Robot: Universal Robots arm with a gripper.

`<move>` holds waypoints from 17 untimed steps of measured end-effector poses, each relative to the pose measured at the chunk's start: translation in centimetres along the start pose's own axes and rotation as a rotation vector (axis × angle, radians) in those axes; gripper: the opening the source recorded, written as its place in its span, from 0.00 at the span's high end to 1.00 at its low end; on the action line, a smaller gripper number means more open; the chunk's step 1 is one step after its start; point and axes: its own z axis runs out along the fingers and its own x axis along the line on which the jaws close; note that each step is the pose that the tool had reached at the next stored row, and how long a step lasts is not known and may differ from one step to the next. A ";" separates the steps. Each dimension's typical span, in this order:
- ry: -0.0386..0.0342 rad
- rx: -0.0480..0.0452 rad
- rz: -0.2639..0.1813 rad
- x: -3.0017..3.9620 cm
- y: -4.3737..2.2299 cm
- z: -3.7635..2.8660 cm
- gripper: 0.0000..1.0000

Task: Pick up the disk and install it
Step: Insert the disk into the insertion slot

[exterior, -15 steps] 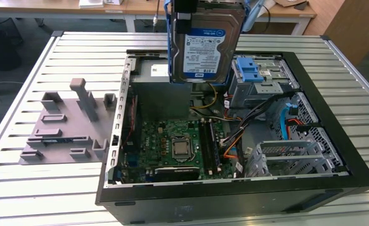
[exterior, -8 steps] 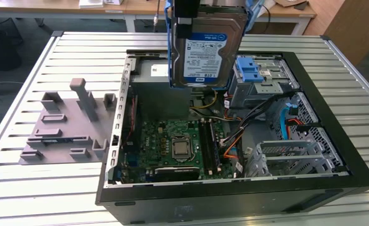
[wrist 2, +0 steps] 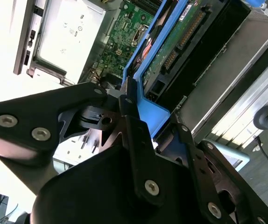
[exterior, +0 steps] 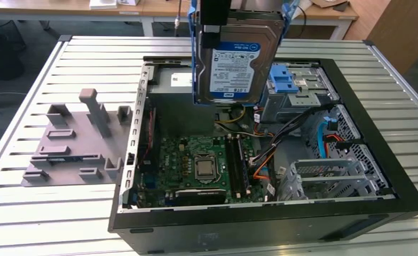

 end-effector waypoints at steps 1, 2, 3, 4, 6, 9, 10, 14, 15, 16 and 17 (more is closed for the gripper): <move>0.0000 -0.0003 0.000 0.03 -0.24 0.00 0.64; 0.0001 -0.0006 0.000 0.05 -0.52 0.00 0.64; 0.0002 -0.0010 0.000 0.07 -0.77 0.00 0.64; 0.0001 -0.0012 0.000 0.09 -0.97 0.00 0.64; 0.0033 -0.0010 0.000 0.08 -1.11 0.00 0.64; 0.0164 -0.0001 0.000 0.11 -1.16 0.00 0.64; 0.0209 0.0002 0.000 0.13 -1.18 0.00 0.64; 0.0263 0.0005 0.000 0.56 -1.23 -0.01 0.64; 0.0262 0.0005 0.000 0.72 -1.23 -0.01 0.64; 0.0262 0.0005 0.000 0.89 -1.24 -0.01 0.64; 0.0262 0.0005 0.000 1.06 -1.26 -0.01 0.64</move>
